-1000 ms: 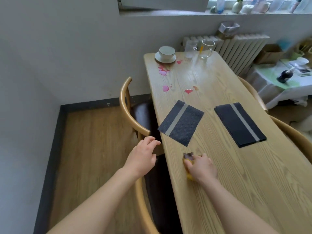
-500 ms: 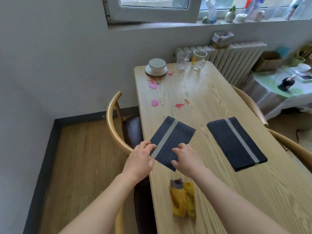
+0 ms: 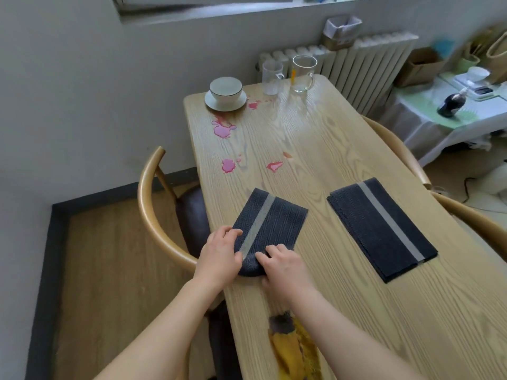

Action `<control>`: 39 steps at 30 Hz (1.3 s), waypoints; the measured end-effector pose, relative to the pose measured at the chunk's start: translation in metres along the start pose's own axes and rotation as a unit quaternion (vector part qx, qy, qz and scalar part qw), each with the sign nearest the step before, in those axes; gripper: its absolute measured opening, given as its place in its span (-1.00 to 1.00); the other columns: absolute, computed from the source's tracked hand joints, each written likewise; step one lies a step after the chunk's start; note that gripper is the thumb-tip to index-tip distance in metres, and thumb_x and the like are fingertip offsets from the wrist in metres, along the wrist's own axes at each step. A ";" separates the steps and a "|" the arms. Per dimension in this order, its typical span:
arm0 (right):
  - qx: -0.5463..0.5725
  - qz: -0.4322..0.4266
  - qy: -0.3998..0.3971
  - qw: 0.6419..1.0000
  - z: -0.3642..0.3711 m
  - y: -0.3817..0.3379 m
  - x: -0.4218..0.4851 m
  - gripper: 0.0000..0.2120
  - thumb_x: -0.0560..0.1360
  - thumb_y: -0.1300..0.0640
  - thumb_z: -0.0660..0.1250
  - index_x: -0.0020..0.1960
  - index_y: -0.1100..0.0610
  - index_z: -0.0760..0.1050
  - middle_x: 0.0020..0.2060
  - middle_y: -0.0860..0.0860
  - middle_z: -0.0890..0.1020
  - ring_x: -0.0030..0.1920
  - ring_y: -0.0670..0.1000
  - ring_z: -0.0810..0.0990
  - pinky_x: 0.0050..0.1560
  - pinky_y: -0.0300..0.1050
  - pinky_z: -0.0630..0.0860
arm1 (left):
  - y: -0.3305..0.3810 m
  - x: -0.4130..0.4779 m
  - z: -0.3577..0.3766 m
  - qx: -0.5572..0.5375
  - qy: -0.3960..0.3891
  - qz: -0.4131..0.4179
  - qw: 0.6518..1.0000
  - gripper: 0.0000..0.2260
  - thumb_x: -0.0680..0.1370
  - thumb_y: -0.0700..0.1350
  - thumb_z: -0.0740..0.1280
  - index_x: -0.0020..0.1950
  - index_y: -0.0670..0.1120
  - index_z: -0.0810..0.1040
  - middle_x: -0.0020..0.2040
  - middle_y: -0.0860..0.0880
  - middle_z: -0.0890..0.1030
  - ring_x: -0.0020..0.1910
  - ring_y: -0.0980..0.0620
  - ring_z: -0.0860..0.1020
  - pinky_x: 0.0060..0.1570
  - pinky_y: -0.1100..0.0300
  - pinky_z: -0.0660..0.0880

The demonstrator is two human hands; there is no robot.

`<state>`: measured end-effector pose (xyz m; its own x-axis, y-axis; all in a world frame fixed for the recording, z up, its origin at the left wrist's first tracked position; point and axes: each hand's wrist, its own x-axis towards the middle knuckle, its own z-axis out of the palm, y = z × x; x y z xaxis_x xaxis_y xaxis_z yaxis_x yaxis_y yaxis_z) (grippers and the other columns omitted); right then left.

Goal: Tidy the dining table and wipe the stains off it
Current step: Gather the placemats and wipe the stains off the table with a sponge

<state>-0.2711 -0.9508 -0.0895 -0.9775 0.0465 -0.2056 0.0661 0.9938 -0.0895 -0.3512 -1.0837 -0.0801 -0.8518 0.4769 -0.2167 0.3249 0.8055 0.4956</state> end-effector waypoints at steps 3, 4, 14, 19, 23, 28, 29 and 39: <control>0.086 0.057 0.067 0.992 -0.009 0.011 0.003 -0.82 0.30 0.13 0.44 -0.10 -0.01 0.66 -0.13 -0.06 0.65 -0.07 0.02 0.56 -0.12 -0.13 0.51 | -0.002 0.005 0.003 0.000 0.003 -0.022 1.000 -0.57 0.55 -0.08 0.27 0.42 -0.06 0.35 0.39 -0.04 0.35 0.37 -0.05 0.30 0.36 0.10 0.24; 0.148 0.104 0.077 0.980 -0.013 0.017 0.001 -0.77 0.39 0.19 0.35 -0.01 0.00 0.66 0.03 -0.06 0.64 0.10 0.02 0.52 0.04 -0.11 0.48 | -0.001 0.007 0.002 -0.008 0.009 -0.035 0.999 -0.58 0.56 -0.04 0.26 0.41 -0.07 0.36 0.38 -0.05 0.36 0.37 -0.06 0.32 0.36 0.09 0.25; 0.451 0.259 0.218 0.826 -0.047 0.102 -0.020 -0.49 0.43 0.49 0.14 -0.14 -0.06 0.67 0.38 -0.01 0.42 0.40 0.04 0.36 0.40 -0.07 0.32 | 0.082 0.019 0.013 -0.562 -0.050 -0.256 0.785 -0.57 0.48 -0.40 0.35 0.33 -0.31 0.37 0.04 -0.19 0.60 -0.16 0.01 0.60 -0.35 0.30 0.58; 0.600 0.364 0.289 0.651 -0.067 0.160 -0.041 -0.67 0.51 0.26 0.17 -0.06 -0.04 0.66 -0.11 -0.09 0.67 0.05 0.05 0.62 -0.05 0.00 0.62 | 0.147 0.029 0.036 -0.563 -0.032 -0.143 0.813 -0.63 0.48 -0.46 0.30 0.26 -0.24 0.44 -0.15 -0.11 0.59 -0.20 0.05 0.59 -0.29 0.27 0.60; 0.468 0.392 0.261 0.748 -0.063 0.204 -0.058 -0.65 0.48 0.23 0.34 0.25 0.06 0.56 0.09 -0.06 0.61 0.14 -0.01 0.55 0.07 -0.22 0.46 | 0.176 0.036 0.062 -0.504 -0.095 -0.145 0.846 -0.60 0.50 -0.35 0.35 0.32 -0.19 0.39 -0.08 -0.11 0.56 -0.16 0.00 0.59 -0.25 0.21 0.60; 0.236 0.372 0.145 0.886 -0.031 0.220 -0.071 -0.53 0.53 0.10 0.31 0.43 0.04 0.36 0.49 0.15 0.21 0.46 0.18 0.18 0.45 0.11 0.17 | 0.165 0.034 0.079 -0.204 -0.129 -0.078 0.967 -0.48 0.52 -0.09 0.37 0.44 -0.11 0.30 0.24 -0.07 0.51 0.16 0.00 0.51 0.15 0.15 0.46; 0.219 0.338 0.149 0.903 -0.026 0.211 -0.073 -0.55 0.54 0.09 0.31 0.42 0.05 0.39 0.49 0.14 0.22 0.46 0.17 0.18 0.45 0.11 0.17 | 0.160 0.031 0.076 -0.188 -0.112 -0.066 0.974 -0.51 0.53 -0.09 0.36 0.43 -0.11 0.32 0.28 -0.07 0.49 0.20 0.00 0.49 0.22 0.13 0.44; 0.159 -0.161 0.083 0.970 0.056 0.041 -0.141 -0.63 0.40 -0.14 0.34 0.07 0.08 0.63 0.03 0.04 0.64 0.00 0.05 0.57 0.00 -0.09 0.55 | 0.086 -0.012 0.040 -0.130 -0.028 0.003 0.991 -0.64 0.55 -0.14 0.32 0.34 -0.02 0.43 0.29 0.03 0.47 0.28 0.10 0.43 0.26 0.18 0.39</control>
<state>-0.1199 -0.9226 -0.1185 -0.9747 -0.2200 0.0401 -0.2159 0.8791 -0.4250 -0.2963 -1.0060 -0.0682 -0.8238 0.5058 -0.2562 0.2063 0.6883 0.6955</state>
